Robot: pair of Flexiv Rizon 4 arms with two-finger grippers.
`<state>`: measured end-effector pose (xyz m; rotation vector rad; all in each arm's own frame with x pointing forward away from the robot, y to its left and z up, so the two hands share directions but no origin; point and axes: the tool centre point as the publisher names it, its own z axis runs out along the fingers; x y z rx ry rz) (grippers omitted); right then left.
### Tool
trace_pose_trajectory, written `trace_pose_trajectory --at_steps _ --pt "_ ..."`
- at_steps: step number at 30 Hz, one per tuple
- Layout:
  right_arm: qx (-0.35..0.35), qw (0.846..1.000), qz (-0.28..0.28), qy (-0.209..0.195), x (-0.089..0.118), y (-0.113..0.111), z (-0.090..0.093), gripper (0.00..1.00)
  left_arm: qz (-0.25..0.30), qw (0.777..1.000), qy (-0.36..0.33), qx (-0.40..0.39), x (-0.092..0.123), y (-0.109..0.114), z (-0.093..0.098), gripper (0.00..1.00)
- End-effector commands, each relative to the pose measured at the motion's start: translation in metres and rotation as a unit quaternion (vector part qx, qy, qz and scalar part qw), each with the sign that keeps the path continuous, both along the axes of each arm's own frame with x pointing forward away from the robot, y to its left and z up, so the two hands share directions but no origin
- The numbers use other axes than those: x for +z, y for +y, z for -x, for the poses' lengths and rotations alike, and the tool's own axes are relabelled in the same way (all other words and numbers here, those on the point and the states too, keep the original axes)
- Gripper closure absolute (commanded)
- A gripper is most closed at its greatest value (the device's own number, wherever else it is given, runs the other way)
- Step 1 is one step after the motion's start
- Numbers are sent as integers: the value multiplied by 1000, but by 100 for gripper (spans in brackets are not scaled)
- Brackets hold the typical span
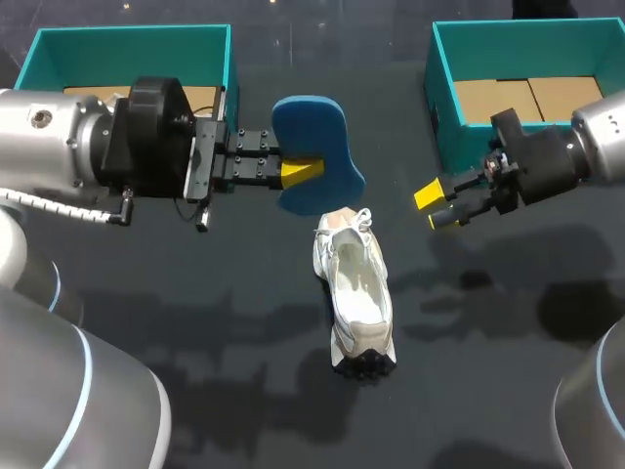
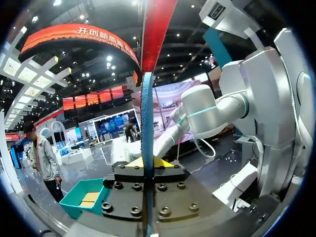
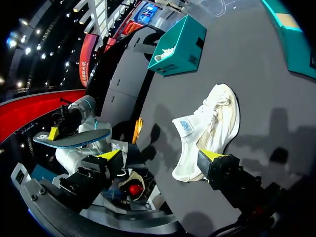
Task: Take the shoe out of the shoebox, open the shoe tongue, remove and reinsert the insole, then place the shoe into the shoebox
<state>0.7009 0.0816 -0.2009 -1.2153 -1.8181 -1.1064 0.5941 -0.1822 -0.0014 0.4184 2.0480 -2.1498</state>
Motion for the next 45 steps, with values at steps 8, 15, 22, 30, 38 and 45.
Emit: trace_pose_trajectory --at_steps 8,15,22,30,38,45 --pt "34 998 -51 28 22 -5 -18 0 107 939 -327 9 -31 -7 -23 100" --pt "23 999 -32 18 23 -5 -18 0 107 939 -327 9 -31 -7 -23 100" --pt "17 999 -43 22 28 -5 -23 0 94 922 -376 22 -47 -11 -32 100" --pt "25 995 -94 30 43 -5 -34 0 99 864 -492 31 -77 -17 -60 100" --pt "32 993 -106 34 43 -4 -35 0 113 853 -507 38 -88 -17 -71 100" --pt "32 993 -109 34 45 -3 -40 0 96 833 -543 39 -99 -25 -69 100"
